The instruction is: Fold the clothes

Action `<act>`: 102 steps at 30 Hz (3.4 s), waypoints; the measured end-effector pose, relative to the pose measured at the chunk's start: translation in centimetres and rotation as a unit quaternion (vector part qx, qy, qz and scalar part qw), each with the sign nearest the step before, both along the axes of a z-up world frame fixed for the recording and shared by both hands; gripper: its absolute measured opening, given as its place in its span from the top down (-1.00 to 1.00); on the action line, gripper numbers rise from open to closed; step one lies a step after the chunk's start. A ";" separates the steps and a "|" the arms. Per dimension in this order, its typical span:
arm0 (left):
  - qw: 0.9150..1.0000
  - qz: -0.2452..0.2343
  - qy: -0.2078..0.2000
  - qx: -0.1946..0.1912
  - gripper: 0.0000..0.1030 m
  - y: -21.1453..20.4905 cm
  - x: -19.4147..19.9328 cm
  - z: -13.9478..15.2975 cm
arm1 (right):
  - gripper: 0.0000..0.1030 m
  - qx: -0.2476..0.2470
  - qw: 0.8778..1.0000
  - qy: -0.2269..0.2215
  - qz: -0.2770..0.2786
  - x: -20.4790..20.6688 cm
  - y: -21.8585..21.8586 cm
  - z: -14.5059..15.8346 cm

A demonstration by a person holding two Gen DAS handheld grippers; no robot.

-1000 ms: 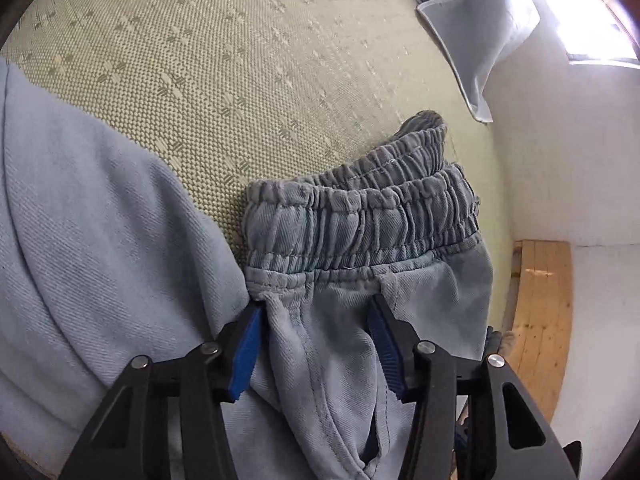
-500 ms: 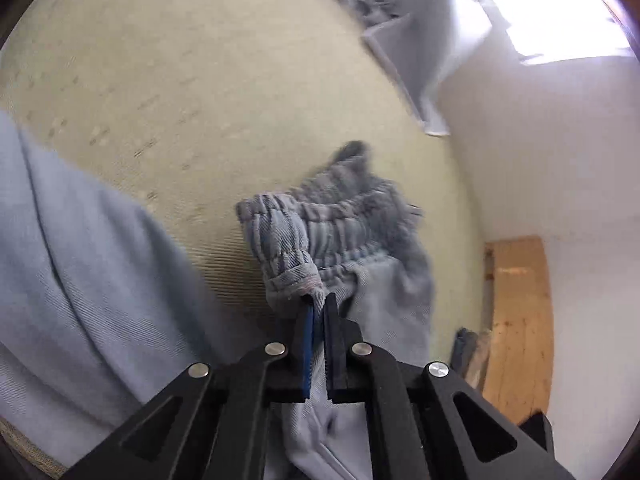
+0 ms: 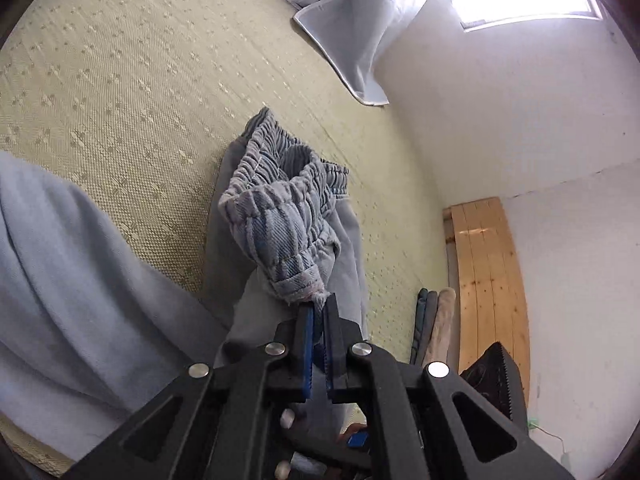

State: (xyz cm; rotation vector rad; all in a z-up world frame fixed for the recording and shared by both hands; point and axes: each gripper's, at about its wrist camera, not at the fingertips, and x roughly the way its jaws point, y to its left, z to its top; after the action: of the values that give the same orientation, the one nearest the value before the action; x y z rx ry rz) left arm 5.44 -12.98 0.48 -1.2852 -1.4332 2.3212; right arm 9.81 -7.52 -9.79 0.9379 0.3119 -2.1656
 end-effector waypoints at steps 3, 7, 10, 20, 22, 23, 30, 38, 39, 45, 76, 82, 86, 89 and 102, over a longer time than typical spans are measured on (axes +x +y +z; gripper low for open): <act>1.000 0.006 0.009 -0.013 0.93 0.0 0.1 0.4 | 0.70 -0.010 1.000 0.000 -0.002 -0.3 0.2 0.0; 0.999 0.017 0.017 -0.036 0.64 -0.6 0.0 0.5 | 0.85 -0.030 1.000 -0.002 -0.002 -0.8 0.6 0.4; 0.999 0.026 0.009 -0.029 0.10 -0.8 -0.1 -0.1 | 0.88 -0.038 0.999 -0.005 0.007 -0.8 0.6 0.6; 0.998 0.046 -0.016 -0.027 -0.13 -2.0 -1.2 -1.5 | 0.93 -0.058 0.998 -0.016 0.025 -0.7 1.0 1.1; 0.998 0.050 -0.022 -0.026 -0.13 -2.3 -1.4 -1.8 | 0.95 -0.065 0.997 -0.018 0.028 -0.7 1.1 1.3; 0.998 0.056 -0.029 -0.028 -0.13 -2.6 -1.5 -2.1 | 1.00 -0.072 0.997 -0.020 0.030 -0.6 1.3 1.4; 0.996 0.076 -0.049 -0.016 -0.18 -3.6 -1.5 -3.1 | 1.00 -0.069 0.997 -0.022 0.032 -0.6 1.3 1.7; 0.997 0.057 -0.040 -0.028 0.84 -3.1 -1.7 -2.2 | 0.24 -0.037 0.999 -0.029 0.013 -0.6 1.2 0.5; 0.998 0.052 -0.033 -0.031 0.88 -3.0 -1.6 -1.9 | 0.00 -0.042 0.999 -0.026 0.015 -0.4 1.2 0.7; 0.999 0.014 0.010 -0.033 0.93 -1.4 -1.4 0.2 | -0.09 -0.041 0.999 -0.002 0.018 0.5 0.8 1.2; 0.999 0.028 -0.006 -0.037 -0.35 -0.4 -1.2 -0.4 | 0.79 -0.041 0.998 0.041 0.006 1.0 0.4 2.8; 0.997 0.061 0.013 -0.037 -0.37 -1.6 -0.4 0.1 | 0.79 -0.051 0.998 0.041 0.005 0.7 0.9 3.5; 0.998 0.056 0.010 -0.027 -0.37 -1.2 -0.6 -0.2 | 0.79 -0.048 0.998 0.040 0.014 1.0 0.6 3.3; 0.998 0.052 0.008 -0.022 -0.37 -1.0 -0.6 -0.4 | 0.79 -0.044 0.998 0.040 0.024 1.1 0.3 3.2; 0.997 0.054 0.004 -0.046 -0.28 -0.8 -0.3 -0.1 | 0.78 -0.004 0.995 0.045 0.084 2.5 -1.3 2.1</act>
State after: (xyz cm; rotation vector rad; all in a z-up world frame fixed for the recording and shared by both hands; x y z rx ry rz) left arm 5.16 -13.76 0.38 -1.2481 -1.4440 2.4862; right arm 12.33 -8.86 -7.66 0.7828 0.4109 -2.0558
